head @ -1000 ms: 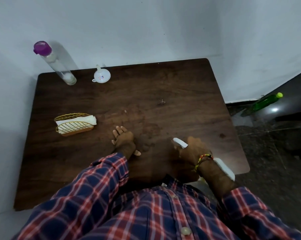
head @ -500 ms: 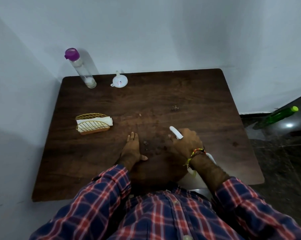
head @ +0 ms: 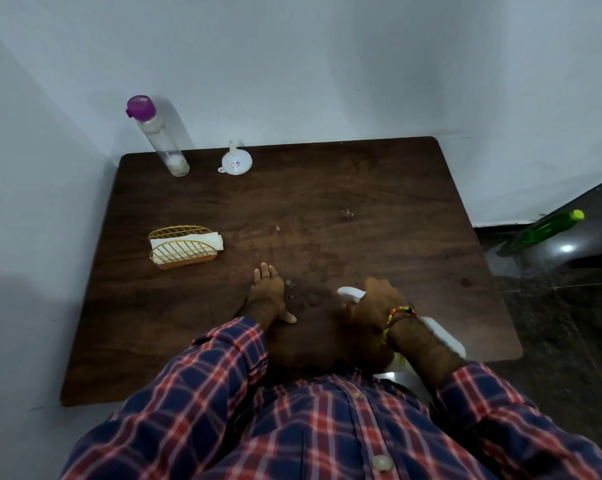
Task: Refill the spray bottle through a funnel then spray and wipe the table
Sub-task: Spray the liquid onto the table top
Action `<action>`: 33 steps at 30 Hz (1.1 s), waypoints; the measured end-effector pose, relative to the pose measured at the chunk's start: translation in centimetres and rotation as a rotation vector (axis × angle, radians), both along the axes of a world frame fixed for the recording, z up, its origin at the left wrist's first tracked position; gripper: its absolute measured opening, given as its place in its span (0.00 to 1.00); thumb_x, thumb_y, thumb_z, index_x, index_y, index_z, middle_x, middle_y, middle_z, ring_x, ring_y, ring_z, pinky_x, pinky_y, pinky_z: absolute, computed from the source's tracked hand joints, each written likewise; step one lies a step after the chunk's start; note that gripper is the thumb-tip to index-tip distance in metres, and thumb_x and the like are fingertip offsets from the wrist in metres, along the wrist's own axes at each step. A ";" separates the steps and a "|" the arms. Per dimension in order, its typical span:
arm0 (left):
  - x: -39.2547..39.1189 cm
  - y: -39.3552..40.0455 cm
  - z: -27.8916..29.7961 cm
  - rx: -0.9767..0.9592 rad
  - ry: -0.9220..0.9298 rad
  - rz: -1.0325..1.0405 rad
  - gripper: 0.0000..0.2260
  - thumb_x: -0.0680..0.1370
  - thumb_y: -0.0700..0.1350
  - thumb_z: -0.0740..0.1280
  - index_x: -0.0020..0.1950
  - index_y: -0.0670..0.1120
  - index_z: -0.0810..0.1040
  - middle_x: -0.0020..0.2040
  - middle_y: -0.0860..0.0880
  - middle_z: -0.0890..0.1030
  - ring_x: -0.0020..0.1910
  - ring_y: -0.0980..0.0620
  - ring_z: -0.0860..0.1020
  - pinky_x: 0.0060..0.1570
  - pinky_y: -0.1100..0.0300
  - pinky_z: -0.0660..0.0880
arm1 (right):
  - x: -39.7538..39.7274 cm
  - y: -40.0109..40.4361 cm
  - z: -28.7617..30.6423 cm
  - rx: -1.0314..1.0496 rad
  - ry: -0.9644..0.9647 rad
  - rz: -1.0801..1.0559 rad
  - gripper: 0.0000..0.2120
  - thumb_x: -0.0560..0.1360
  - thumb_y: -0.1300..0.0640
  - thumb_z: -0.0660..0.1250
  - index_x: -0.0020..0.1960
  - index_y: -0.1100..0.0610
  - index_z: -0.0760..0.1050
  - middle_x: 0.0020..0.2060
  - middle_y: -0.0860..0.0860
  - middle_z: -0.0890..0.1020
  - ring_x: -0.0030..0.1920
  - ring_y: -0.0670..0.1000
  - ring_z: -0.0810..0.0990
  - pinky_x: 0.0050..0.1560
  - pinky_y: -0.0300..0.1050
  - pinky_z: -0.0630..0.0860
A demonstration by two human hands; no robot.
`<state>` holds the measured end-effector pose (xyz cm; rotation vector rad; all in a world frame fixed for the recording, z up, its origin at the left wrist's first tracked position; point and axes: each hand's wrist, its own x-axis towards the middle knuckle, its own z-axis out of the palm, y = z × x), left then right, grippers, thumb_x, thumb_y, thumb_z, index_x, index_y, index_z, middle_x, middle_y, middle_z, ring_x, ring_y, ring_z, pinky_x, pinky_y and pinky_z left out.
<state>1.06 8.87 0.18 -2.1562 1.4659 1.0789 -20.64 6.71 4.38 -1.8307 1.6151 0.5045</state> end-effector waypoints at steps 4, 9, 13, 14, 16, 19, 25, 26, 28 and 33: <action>-1.0 -0.5 0.4 0.024 -0.019 0.028 0.63 0.63 0.54 0.81 0.78 0.36 0.38 0.79 0.39 0.39 0.78 0.37 0.42 0.76 0.44 0.54 | -1.1 0.4 1.2 -0.138 -0.086 -0.232 0.23 0.73 0.35 0.63 0.61 0.49 0.77 0.57 0.55 0.79 0.57 0.59 0.78 0.57 0.49 0.75; -2.6 -0.9 0.4 -0.058 -0.009 0.059 0.59 0.66 0.54 0.79 0.79 0.39 0.40 0.80 0.40 0.41 0.78 0.38 0.43 0.75 0.42 0.54 | -3.0 -1.4 2.9 -0.325 -0.170 -0.506 0.21 0.72 0.36 0.65 0.44 0.55 0.78 0.45 0.56 0.84 0.45 0.61 0.83 0.49 0.51 0.80; -4.2 -1.2 -0.2 -0.119 0.039 -0.078 0.58 0.67 0.57 0.78 0.79 0.42 0.39 0.80 0.42 0.42 0.79 0.40 0.43 0.76 0.42 0.49 | -4.6 -2.0 3.5 -0.355 -0.135 -0.581 0.20 0.73 0.39 0.67 0.51 0.56 0.79 0.51 0.59 0.82 0.53 0.64 0.80 0.52 0.52 0.78; -4.5 -1.3 -0.3 -0.119 0.043 -0.104 0.58 0.67 0.57 0.78 0.79 0.42 0.39 0.80 0.43 0.42 0.79 0.41 0.43 0.76 0.42 0.48 | -4.8 -2.0 3.6 -0.356 -0.124 -0.582 0.20 0.73 0.39 0.66 0.51 0.56 0.79 0.52 0.59 0.82 0.53 0.64 0.80 0.53 0.53 0.78; -5.2 -1.6 -0.2 -0.119 0.048 -0.170 0.57 0.68 0.58 0.77 0.80 0.43 0.40 0.81 0.44 0.43 0.79 0.42 0.43 0.76 0.43 0.46 | -5.7 -1.9 3.4 -0.324 -0.096 -0.572 0.22 0.74 0.37 0.65 0.56 0.54 0.79 0.55 0.59 0.81 0.56 0.63 0.80 0.55 0.52 0.77; -5.9 -1.8 -0.2 -0.141 0.076 -0.254 0.55 0.68 0.59 0.76 0.80 0.43 0.41 0.81 0.45 0.44 0.79 0.44 0.43 0.76 0.44 0.45 | -6.6 -1.3 3.2 -0.249 -0.107 -0.594 0.25 0.75 0.38 0.66 0.58 0.58 0.76 0.57 0.59 0.79 0.58 0.63 0.79 0.57 0.52 0.76; -7.4 -2.0 -0.2 -0.112 0.068 -0.300 0.56 0.68 0.59 0.76 0.80 0.44 0.41 0.81 0.45 0.45 0.79 0.45 0.46 0.76 0.43 0.47 | -7.0 -0.6 3.1 -0.268 -0.262 -0.588 0.18 0.70 0.40 0.70 0.49 0.53 0.76 0.49 0.57 0.83 0.47 0.62 0.83 0.49 0.56 0.81; -7.5 -1.9 -0.1 -0.089 0.064 -0.304 0.56 0.68 0.59 0.77 0.80 0.44 0.41 0.81 0.46 0.44 0.79 0.45 0.46 0.75 0.41 0.48 | -7.1 -0.6 3.0 -0.278 -0.311 -0.583 0.16 0.70 0.40 0.70 0.47 0.51 0.74 0.45 0.55 0.83 0.42 0.61 0.83 0.44 0.57 0.82; -7.6 -2.0 -0.1 -0.054 0.056 -0.319 0.57 0.67 0.59 0.77 0.80 0.44 0.41 0.81 0.46 0.42 0.79 0.44 0.45 0.74 0.39 0.49 | -7.3 -0.4 3.3 -0.332 -0.410 -0.587 0.14 0.70 0.42 0.70 0.43 0.49 0.68 0.39 0.52 0.81 0.37 0.58 0.83 0.37 0.57 0.82; -7.5 -2.2 -0.4 -0.017 0.046 -0.333 0.57 0.67 0.60 0.76 0.80 0.44 0.39 0.80 0.46 0.40 0.79 0.45 0.44 0.72 0.35 0.53 | -8.1 -0.1 4.4 -0.475 -0.638 -0.610 0.15 0.72 0.49 0.73 0.41 0.53 0.68 0.33 0.50 0.78 0.33 0.54 0.80 0.33 0.58 0.80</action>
